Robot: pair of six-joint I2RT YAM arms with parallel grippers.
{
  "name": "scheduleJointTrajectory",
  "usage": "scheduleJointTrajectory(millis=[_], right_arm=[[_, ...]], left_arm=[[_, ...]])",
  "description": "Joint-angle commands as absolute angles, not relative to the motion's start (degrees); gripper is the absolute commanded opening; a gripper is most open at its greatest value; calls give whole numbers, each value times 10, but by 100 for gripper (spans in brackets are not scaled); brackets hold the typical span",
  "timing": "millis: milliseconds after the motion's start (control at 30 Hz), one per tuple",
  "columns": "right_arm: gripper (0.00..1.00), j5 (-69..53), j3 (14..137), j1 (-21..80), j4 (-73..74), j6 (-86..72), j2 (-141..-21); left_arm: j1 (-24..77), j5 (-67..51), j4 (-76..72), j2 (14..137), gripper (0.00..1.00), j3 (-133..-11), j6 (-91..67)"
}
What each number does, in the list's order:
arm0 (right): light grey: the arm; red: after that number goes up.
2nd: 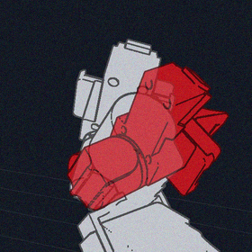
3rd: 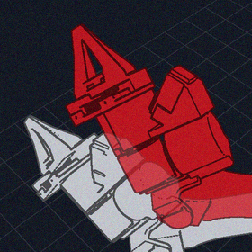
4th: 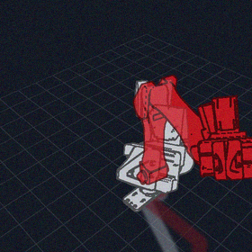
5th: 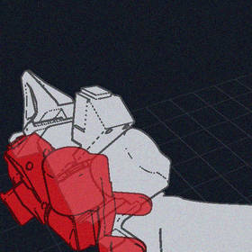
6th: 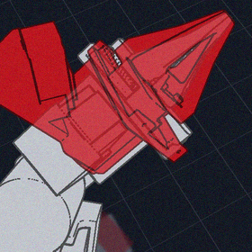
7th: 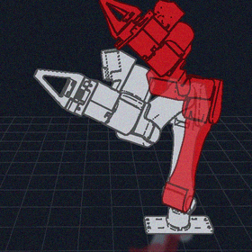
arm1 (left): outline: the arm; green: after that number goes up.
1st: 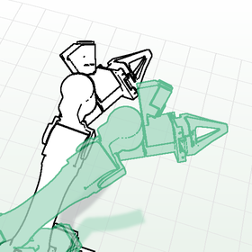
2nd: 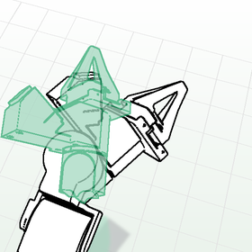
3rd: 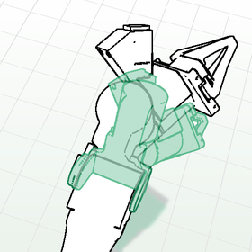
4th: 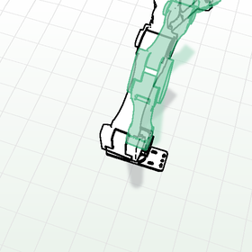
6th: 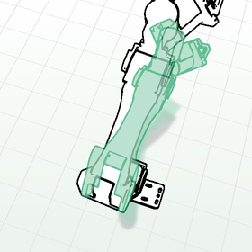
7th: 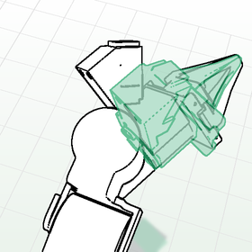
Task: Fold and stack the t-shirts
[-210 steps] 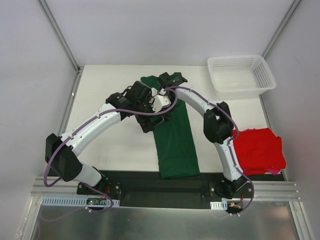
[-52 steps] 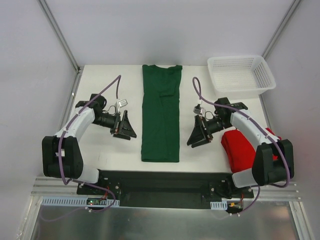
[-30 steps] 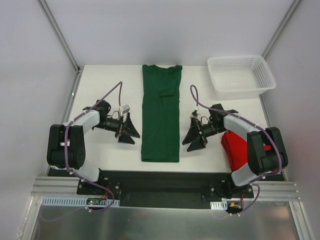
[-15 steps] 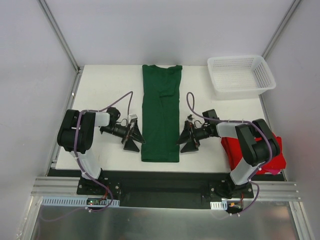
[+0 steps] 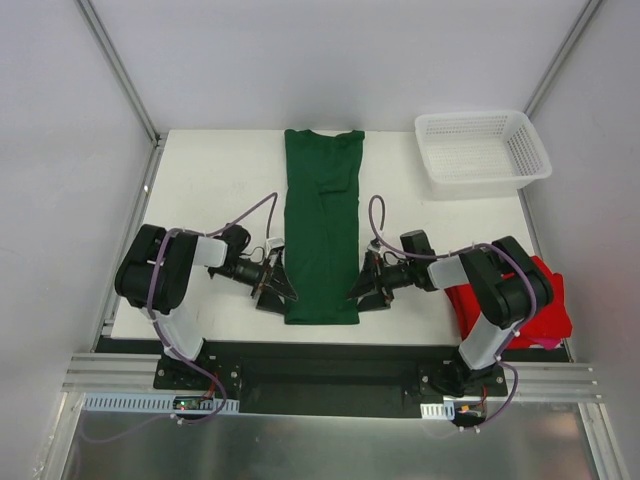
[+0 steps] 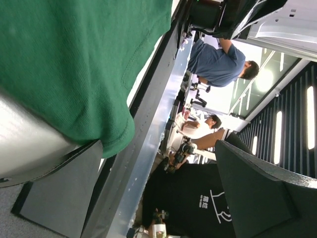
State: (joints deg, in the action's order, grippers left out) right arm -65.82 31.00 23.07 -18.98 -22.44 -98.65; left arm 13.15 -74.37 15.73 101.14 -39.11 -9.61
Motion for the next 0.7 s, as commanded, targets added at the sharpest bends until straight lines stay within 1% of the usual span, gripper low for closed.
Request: scheduleJointTrajectory(millis=[0,167,300,400,467,500,667], right_arm=[[97,-634,291,242,-272,-279,-1004],[97,-636,286,258,-272,-292,-982],[97,-625,276,258,-269,-301,-969],[97,-623,276,258,-248,-288,-962],[97,-628,284,258,-214,-265,-955],[97,-634,294,258,-140,-217,-940],[96,-639,310,250,-71,-172,-928]], left_arm=[[132,-727,112,983,98,-351,-161],[132,-718,107,963,98,-331,-181],[134,-704,106,926,98,-313,-197],[134,-702,106,913,98,-315,-207],[132,-705,108,914,99,-316,-209],[125,-707,112,911,99,-317,-213],[99,-722,131,919,99,-324,-208]])
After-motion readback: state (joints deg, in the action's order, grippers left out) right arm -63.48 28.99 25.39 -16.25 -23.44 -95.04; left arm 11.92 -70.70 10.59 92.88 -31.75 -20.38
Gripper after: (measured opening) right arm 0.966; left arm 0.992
